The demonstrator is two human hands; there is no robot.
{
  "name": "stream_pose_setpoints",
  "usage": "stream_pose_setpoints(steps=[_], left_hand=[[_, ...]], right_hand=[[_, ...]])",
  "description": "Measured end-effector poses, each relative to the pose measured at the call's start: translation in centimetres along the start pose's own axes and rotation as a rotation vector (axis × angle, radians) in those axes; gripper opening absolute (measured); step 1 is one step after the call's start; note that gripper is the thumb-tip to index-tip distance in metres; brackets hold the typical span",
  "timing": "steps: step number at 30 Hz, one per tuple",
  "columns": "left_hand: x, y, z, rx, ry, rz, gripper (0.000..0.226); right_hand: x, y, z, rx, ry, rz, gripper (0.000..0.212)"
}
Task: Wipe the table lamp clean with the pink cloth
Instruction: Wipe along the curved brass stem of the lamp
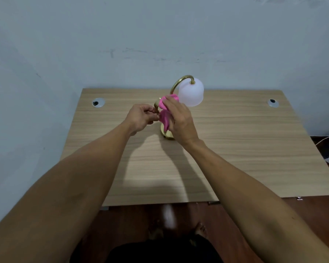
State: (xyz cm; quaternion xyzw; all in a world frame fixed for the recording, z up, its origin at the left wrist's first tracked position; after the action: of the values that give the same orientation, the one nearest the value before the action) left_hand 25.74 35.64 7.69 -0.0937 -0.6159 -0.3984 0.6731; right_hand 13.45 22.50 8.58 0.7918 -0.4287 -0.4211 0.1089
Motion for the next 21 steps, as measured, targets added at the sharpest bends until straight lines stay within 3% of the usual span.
stream_pose_setpoints(steps=[3,6,9,11,13,18,21], left_hand=[[0.2,0.0,0.2,-0.004,-0.007,0.014,0.011],[0.2,0.1,0.2,0.006,-0.001,0.007,0.011],[0.3,0.1,0.2,0.015,0.006,-0.008,0.011],[0.2,0.0,0.3,0.012,0.006,-0.011,0.011],[0.4,-0.1,0.3,0.011,0.005,-0.015,0.014],[0.4,-0.1,0.2,0.036,0.024,-0.040,0.018],[0.4,-0.1,0.2,0.026,0.009,-0.050,0.015]], right_hand=[[0.1,0.0,0.0,0.041,-0.045,-0.032,0.049],[0.3,0.3,0.9,0.067,-0.077,-0.039,0.035],[1.5,0.6,3.5,0.054,-0.287,-0.074,0.029],[2.4,1.1,4.6,0.102,-0.495,-0.115,0.029],[2.5,1.7,4.4,0.185,-0.571,-0.155,0.025],[-0.7,3.0,0.5,0.357,-0.353,-0.189,0.022],[-1.2,2.1,-2.3,0.368,-0.288,-0.207,0.023]])
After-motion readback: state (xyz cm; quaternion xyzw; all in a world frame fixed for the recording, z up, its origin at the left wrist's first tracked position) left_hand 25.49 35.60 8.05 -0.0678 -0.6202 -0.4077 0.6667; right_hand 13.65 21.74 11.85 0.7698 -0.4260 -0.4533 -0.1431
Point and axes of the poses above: each hand's wrist, its own z-axis away from the middle knuckle, its own y-axis out of the back of the hand, x = y × z, the point moved 1 cm from there along -z, towards the middle knuckle, and after that the axes turned 11 degrees about -z, right-handed, at the moved point
